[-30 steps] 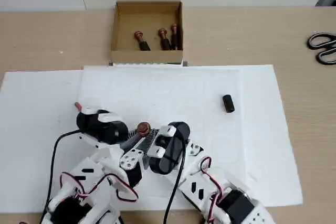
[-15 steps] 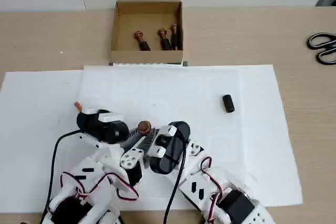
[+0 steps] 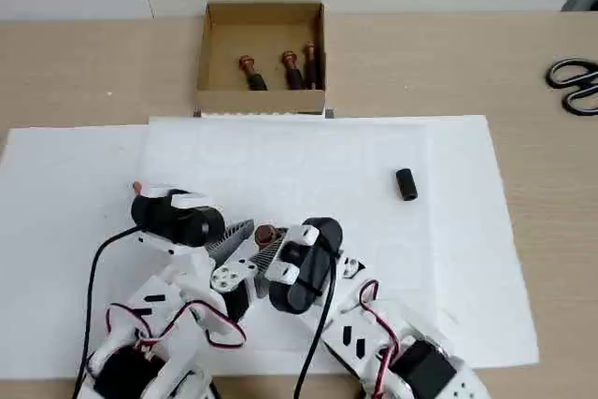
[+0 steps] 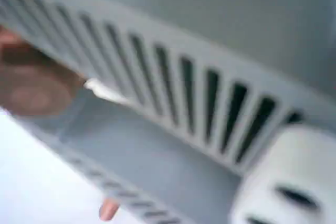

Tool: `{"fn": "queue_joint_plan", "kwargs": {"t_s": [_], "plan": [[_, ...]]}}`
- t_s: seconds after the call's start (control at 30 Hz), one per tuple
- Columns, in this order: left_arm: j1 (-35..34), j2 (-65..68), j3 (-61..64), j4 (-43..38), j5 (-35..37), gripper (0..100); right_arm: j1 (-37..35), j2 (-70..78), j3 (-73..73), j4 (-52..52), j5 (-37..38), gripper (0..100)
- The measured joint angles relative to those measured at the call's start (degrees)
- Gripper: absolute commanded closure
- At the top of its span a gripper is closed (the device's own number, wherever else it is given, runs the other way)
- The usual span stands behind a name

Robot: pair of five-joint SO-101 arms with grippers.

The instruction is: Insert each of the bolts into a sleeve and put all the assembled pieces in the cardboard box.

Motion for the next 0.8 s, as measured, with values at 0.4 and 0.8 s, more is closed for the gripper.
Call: {"fn": "queue_joint_plan", "kwargs": {"t_s": [0.4, 0.8], "plan": [[-4.4, 0.0, -7.2, 0.0, 0.1, 100, -0.3, 0.0, 3.3, 0.0, 0.1, 99.5], [-20.6, 0.0, -5.7, 0.0, 0.1, 99, 9.7, 0.0, 3.3, 0.0, 0.1, 99.6]]}}
